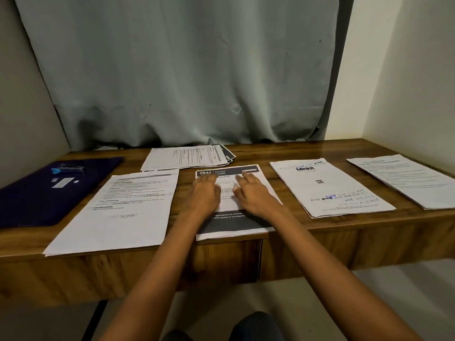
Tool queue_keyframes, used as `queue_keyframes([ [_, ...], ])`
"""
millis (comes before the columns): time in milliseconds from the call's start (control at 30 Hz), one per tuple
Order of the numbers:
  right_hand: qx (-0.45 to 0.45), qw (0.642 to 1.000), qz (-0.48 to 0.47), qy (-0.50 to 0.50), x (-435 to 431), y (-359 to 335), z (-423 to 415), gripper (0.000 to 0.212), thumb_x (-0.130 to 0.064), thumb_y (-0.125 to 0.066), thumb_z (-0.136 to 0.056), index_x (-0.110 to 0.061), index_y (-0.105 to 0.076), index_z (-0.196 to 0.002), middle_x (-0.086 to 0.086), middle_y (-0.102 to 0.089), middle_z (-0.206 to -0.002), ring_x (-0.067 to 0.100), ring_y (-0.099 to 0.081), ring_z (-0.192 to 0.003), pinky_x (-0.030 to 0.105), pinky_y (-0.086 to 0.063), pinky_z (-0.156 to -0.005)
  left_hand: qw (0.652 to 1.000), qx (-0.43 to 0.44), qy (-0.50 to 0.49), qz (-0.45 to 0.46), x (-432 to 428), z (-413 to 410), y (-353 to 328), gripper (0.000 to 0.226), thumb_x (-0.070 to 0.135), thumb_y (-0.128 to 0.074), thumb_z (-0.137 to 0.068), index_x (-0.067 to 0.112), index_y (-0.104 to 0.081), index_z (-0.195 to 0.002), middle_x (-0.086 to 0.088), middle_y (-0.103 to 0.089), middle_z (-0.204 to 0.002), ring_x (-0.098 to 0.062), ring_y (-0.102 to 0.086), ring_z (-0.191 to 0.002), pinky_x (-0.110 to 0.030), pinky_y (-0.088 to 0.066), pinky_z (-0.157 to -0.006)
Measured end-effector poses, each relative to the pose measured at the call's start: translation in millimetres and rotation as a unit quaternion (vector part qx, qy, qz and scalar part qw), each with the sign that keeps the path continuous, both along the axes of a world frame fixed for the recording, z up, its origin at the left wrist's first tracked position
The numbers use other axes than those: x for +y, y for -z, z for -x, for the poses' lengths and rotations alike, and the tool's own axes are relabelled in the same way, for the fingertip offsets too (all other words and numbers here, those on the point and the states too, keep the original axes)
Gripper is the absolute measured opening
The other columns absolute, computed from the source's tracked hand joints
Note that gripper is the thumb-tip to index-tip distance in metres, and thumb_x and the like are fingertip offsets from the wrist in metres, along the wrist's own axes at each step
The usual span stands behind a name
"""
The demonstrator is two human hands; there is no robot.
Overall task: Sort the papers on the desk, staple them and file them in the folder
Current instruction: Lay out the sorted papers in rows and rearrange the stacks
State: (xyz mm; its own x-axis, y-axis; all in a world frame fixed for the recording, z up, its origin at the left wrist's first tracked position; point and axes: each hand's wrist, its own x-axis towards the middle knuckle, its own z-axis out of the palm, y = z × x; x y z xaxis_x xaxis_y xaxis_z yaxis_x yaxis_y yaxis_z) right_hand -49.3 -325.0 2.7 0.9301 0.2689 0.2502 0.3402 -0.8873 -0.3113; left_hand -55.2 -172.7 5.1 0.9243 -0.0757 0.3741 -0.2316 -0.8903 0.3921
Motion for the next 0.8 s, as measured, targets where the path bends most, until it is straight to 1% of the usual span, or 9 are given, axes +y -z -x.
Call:
queue_keyframes([
  [33,0.026,1.000,0.015,-0.006,1,5,-3,0.054,-0.035,-0.029,-0.103,-0.012,-0.019,-0.150,0.011,-0.009,-0.159,0.027,-0.007,-0.146,0.040,-0.008,-0.118,0.998,0.052,0.014,-0.025,-1,-7,7,0.045,0.026,-0.036,-0.101,0.013,-0.035,-0.144,-0.012,-0.038,-0.148,-0.028,-0.033,-0.136,-0.042,-0.025,-0.112],
  [100,0.072,0.997,0.039,-0.007,2,15,-7,0.055,-0.039,-0.024,-0.103,-0.016,-0.014,-0.152,0.010,-0.004,-0.159,0.026,-0.001,-0.147,0.041,-0.004,-0.119,0.989,0.123,0.015,-0.081,0,-15,20,0.052,0.034,-0.026,-0.103,0.016,-0.020,-0.151,-0.009,-0.019,-0.158,-0.028,-0.015,-0.145,-0.045,-0.009,-0.118],
  [133,0.082,0.995,0.050,-0.002,2,20,-8,0.055,-0.040,-0.022,-0.103,-0.018,-0.012,-0.152,0.009,-0.003,-0.159,0.025,0.000,-0.147,0.040,-0.002,-0.119,0.985,0.139,0.008,-0.098,2,-16,26,0.054,0.038,-0.022,-0.103,0.017,-0.016,-0.152,-0.008,-0.013,-0.159,-0.027,-0.009,-0.146,-0.044,-0.003,-0.118],
  [200,0.082,0.994,0.066,0.007,3,27,-10,0.055,-0.042,-0.019,-0.102,-0.021,-0.011,-0.152,0.005,-0.003,-0.160,0.021,0.000,-0.147,0.038,0.001,-0.118,0.983,0.147,-0.007,-0.114,1,-16,34,0.057,0.044,-0.018,-0.102,0.019,-0.010,-0.153,-0.007,-0.006,-0.160,-0.023,-0.003,-0.147,-0.041,0.002,-0.117],
  [300,0.086,0.994,0.064,0.017,0,30,-15,0.058,-0.048,-0.018,-0.101,-0.023,-0.010,-0.152,0.002,-0.002,-0.160,0.016,0.000,-0.147,0.037,0.003,-0.117,0.981,0.145,-0.020,-0.126,0,-17,36,0.062,0.049,-0.016,-0.100,0.017,-0.006,-0.153,-0.010,-0.002,-0.160,-0.021,0.001,-0.148,-0.038,0.004,-0.118],
  [400,0.091,0.993,0.068,0.044,-17,30,-20,0.062,-0.051,-0.017,-0.100,-0.021,-0.008,-0.153,0.001,-0.002,-0.160,0.015,0.000,-0.147,0.037,0.003,-0.117,0.980,0.150,-0.020,-0.128,1,-19,37,0.064,0.050,-0.016,-0.100,0.016,-0.005,-0.153,-0.010,-0.001,-0.160,-0.022,0.002,-0.148,-0.037,0.003,-0.119],
  [567,0.101,0.985,0.086,0.107,-41,29,-24,0.064,-0.050,-0.015,-0.100,-0.014,-0.006,-0.152,0.003,-0.002,-0.160,0.018,0.000,-0.147,0.042,0.007,-0.117,0.980,0.152,-0.017,-0.126,2,-19,36,0.065,0.050,-0.017,-0.100,0.015,-0.005,-0.153,-0.011,0.000,-0.160,-0.022,0.002,-0.148,-0.038,0.003,-0.119],
  [700,0.149,0.973,0.134,0.114,-38,14,-33,0.066,-0.050,-0.015,-0.100,-0.010,-0.004,-0.152,0.007,0.001,-0.159,0.024,0.007,-0.147,0.045,0.010,-0.116,0.982,0.149,-0.016,-0.116,1,-17,34,0.064,0.049,-0.019,-0.100,0.015,-0.008,-0.153,-0.012,-0.003,-0.160,-0.024,0.000,-0.147,-0.037,0.001,-0.118],
  [800,0.131,0.979,0.132,0.086,-32,-1,-44,0.064,-0.043,-0.022,-0.101,-0.007,-0.007,-0.152,0.010,0.001,-0.159,0.024,0.007,-0.147,0.043,0.005,-0.117,0.985,0.143,-0.020,-0.098,0,-15,33,0.063,0.048,-0.022,-0.100,0.014,-0.011,-0.153,-0.013,-0.007,-0.159,-0.026,-0.003,-0.147,-0.037,-0.002,-0.118],
])
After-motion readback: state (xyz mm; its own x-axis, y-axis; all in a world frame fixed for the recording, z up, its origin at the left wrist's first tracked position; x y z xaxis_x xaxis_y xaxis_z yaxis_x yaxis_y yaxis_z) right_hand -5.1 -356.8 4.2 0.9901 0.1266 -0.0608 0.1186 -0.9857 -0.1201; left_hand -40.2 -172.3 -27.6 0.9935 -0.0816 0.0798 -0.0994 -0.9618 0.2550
